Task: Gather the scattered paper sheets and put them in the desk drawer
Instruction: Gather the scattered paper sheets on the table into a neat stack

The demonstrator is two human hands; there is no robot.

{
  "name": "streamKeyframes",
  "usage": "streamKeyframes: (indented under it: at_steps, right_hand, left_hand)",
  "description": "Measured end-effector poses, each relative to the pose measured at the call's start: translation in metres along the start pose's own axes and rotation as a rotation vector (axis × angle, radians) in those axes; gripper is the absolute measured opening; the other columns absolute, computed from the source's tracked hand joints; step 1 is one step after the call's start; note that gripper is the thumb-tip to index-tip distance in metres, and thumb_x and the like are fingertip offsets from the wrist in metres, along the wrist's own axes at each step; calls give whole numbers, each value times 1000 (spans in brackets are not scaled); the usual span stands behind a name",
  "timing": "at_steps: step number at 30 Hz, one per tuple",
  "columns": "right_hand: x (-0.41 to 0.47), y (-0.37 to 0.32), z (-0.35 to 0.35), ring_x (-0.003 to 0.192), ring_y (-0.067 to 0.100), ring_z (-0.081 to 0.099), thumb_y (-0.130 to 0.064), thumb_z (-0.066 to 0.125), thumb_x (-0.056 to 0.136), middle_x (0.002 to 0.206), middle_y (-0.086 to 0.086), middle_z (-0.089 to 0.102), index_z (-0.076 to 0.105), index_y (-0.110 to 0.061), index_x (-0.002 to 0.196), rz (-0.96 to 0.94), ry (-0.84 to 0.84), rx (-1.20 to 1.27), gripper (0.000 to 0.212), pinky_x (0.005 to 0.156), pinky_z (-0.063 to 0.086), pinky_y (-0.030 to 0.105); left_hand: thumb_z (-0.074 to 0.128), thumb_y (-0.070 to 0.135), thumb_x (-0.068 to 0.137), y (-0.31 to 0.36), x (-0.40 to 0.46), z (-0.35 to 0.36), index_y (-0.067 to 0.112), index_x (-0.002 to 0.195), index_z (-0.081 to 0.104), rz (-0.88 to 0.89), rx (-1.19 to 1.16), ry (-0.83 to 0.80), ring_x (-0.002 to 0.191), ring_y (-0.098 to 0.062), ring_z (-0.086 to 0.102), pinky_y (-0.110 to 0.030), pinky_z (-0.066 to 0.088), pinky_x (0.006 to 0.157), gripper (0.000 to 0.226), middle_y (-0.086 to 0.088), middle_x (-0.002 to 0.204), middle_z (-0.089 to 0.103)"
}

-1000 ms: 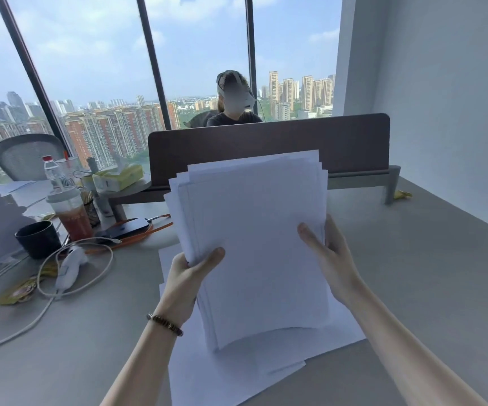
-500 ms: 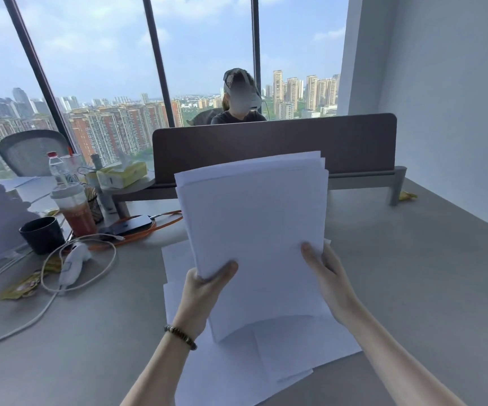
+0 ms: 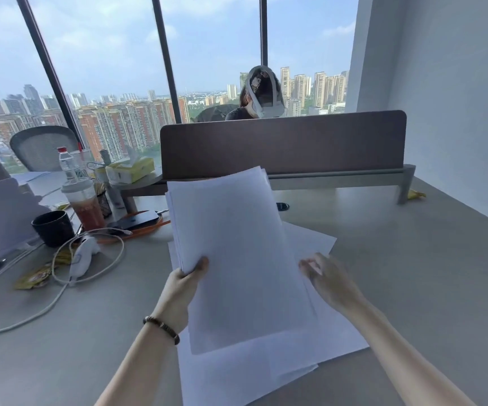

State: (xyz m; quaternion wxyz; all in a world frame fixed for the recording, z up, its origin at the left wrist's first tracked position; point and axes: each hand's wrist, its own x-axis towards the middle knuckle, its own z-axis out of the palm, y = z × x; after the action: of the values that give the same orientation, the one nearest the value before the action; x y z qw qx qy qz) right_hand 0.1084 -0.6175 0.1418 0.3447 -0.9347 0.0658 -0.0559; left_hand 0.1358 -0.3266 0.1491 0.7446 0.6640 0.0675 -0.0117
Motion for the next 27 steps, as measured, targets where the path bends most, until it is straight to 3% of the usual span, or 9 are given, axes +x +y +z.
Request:
streamKeyframes:
  at_steps: [2, 5, 7, 10, 12, 15, 18, 23, 27]
  right_hand:
    - [-1, 9, 2, 143, 27, 37, -62, 47, 92, 156, 5, 38, 45, -31, 144, 43, -162, -306, 61, 113, 29, 45]
    - [2, 21, 11, 154, 29, 12, -68, 50, 86, 167, 6, 14, 26, -41, 155, 78, -319, -495, 78, 121, 9, 57]
    - [5, 24, 17, 153, 30, 16, -73, 48, 84, 164, 6, 19, 32, -36, 152, 85, -249, -478, 79, 120, 11, 59]
    - [6, 21, 21, 138, 32, 38, -81, 46, 79, 149, 8, 38, 46, -29, 140, 94, -104, -546, 80, 113, 22, 53]
    - [9, 19, 25, 131, 34, 44, -85, 44, 77, 141, 10, 42, 50, -27, 135, 103, -47, -573, 81, 111, 25, 53]
    - [17, 20, 29, 136, 39, 36, -85, 42, 78, 145, 19, 39, 50, -24, 135, 142, -16, -573, 83, 114, 22, 60]
    - [29, 20, 32, 145, 45, 22, -82, 43, 79, 158, 28, 23, 50, -15, 133, 168, 0, -595, 87, 117, 17, 64]
    - [47, 14, 38, 147, 43, 21, -83, 41, 80, 160, 21, 25, 38, -15, 145, 147, -46, -559, 94, 117, 15, 66]
    - [53, 18, 45, 153, 36, 5, -80, 32, 86, 166, 11, 13, 28, -43, 152, 81, -155, -503, 76, 116, 3, 70]
  left_hand:
    - [68, 31, 92, -2, 3, -17, 10, 109, 72, -87, -25, 18, 103, -30, 69, -51, 52, 97, 27, -11, 109, 75]
    - [62, 27, 96, -4, 4, -36, 10, 107, 69, -165, -45, 49, 85, -29, 70, -46, 58, 81, 21, -13, 99, 74]
    - [59, 26, 98, -8, 6, -45, 9, 109, 67, -205, -38, 68, 78, -27, 71, -42, 60, 70, 22, -13, 97, 74]
    - [60, 27, 98, -13, 6, -50, 8, 113, 67, -209, 3, 124, 90, -32, 70, -50, 57, 82, 25, -15, 103, 73]
    - [60, 27, 98, -15, 5, -51, 9, 106, 67, -185, 22, 180, 85, -30, 69, -44, 57, 80, 21, -12, 95, 72]
    - [60, 26, 98, -17, 4, -52, 10, 99, 67, -139, 31, 226, 75, -25, 67, -34, 55, 69, 17, -7, 87, 71]
    - [60, 25, 98, -16, 5, -54, 12, 96, 67, -148, 15, 205, 74, -25, 67, -31, 53, 62, 15, -7, 87, 71]
    - [62, 26, 97, -16, 13, -58, 9, 108, 68, -219, -22, 144, 94, -33, 70, -45, 57, 81, 22, -14, 105, 74]
    - [62, 29, 96, -16, 25, -60, 9, 119, 66, -254, -25, 125, 106, -35, 68, -56, 52, 96, 31, -15, 114, 73]
